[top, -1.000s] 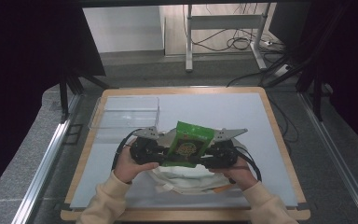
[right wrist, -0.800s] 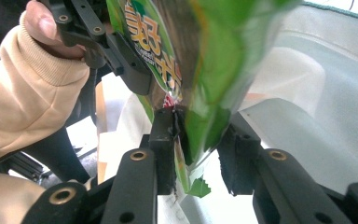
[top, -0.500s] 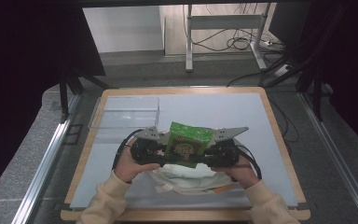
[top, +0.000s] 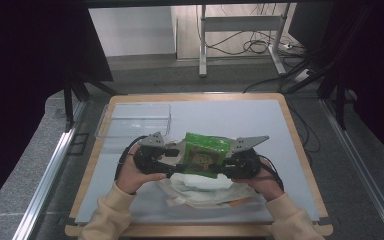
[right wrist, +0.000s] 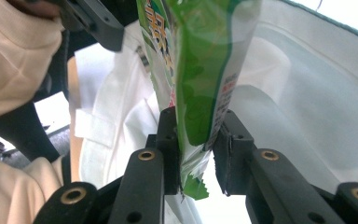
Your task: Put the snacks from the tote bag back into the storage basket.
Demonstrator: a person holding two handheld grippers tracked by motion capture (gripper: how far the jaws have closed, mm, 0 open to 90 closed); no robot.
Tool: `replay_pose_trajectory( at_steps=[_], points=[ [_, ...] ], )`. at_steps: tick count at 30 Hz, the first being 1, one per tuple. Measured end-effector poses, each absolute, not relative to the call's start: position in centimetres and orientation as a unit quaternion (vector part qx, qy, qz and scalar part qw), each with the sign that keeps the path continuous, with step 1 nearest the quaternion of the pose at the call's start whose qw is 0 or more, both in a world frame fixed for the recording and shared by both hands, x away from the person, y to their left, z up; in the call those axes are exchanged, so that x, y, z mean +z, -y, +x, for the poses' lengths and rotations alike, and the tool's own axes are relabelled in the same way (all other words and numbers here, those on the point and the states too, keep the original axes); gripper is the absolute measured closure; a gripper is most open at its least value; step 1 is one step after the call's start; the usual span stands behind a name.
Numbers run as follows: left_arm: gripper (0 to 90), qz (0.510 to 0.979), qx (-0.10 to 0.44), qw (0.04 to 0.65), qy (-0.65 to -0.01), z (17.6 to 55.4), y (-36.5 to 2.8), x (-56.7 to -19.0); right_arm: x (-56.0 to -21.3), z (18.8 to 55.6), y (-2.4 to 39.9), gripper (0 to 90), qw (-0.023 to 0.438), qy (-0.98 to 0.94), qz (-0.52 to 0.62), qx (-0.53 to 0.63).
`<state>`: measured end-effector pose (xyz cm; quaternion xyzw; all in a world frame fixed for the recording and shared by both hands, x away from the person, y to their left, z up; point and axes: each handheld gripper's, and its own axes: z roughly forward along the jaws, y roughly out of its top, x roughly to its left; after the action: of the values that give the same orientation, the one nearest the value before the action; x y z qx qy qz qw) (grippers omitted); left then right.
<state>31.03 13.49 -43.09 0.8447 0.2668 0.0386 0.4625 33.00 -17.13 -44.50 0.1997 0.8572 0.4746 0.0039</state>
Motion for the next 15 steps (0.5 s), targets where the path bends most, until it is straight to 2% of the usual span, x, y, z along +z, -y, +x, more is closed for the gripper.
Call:
replay_pose_trajectory(
  at_steps=[15],
  points=[
    [36.5, 0.848, 0.036, 0.46, -0.262, 30.86, -14.08, -42.68, -44.83, 33.24, 17.44, 73.1, 0.027, -0.879, 0.206, 0.43]
  ],
)
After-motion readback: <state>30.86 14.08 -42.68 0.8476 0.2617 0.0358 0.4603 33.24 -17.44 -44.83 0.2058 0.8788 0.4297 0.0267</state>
